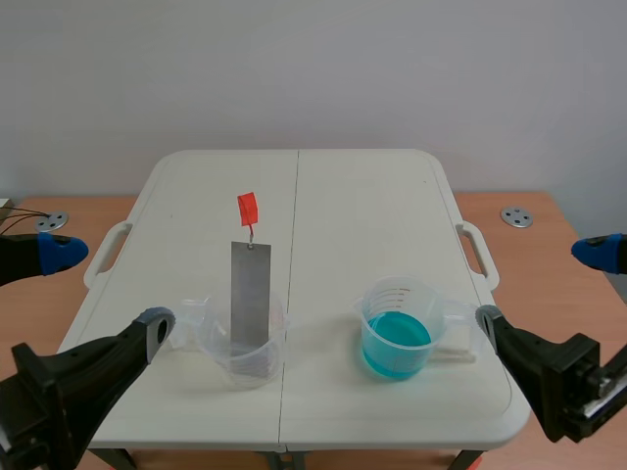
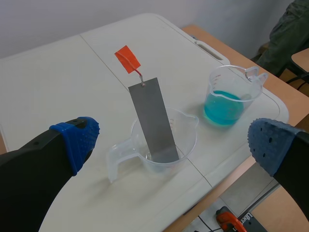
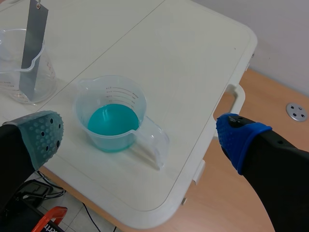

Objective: Hold the metal plate by the orange handle, dip it into the blue solution, take it out and point at it, then put the plate back in the beaker on the left.
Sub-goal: 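Lift the metal plate out of the left beaker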

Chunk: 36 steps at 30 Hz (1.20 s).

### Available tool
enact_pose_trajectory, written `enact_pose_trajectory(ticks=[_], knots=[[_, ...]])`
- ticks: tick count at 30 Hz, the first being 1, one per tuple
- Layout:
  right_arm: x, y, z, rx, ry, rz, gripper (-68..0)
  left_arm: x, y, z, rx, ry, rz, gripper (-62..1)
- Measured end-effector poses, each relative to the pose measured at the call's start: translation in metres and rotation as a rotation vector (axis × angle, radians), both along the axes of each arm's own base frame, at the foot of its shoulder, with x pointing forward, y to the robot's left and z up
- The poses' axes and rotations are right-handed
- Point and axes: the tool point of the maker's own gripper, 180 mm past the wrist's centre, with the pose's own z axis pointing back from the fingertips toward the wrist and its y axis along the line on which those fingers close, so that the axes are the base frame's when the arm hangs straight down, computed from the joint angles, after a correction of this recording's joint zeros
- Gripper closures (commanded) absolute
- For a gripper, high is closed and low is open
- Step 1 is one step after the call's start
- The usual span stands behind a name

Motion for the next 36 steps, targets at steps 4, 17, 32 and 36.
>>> enact_pose_trajectory(ticks=[4,17,32,36], knots=[[0.006,0.0,0.003,-0.007,-0.013,0.006,-66.3,0.0,0.0,0.0,0.0,0.0,0.0,-62.3],[0.033,0.034,0.02,0.019,-0.069,0.091,-66.3,0.0,0.0,0.0,0.002,0.0,0.0,-16.1],[0.061,0.09,0.018,0.11,-0.08,0.244,-66.3,-0.011,0.01,-0.039,0.188,0.147,-0.018,-2.1],[0.069,0.096,0.019,0.147,-0.077,0.249,-66.3,-0.033,0.026,-0.078,0.305,0.316,-0.014,-2.1]])
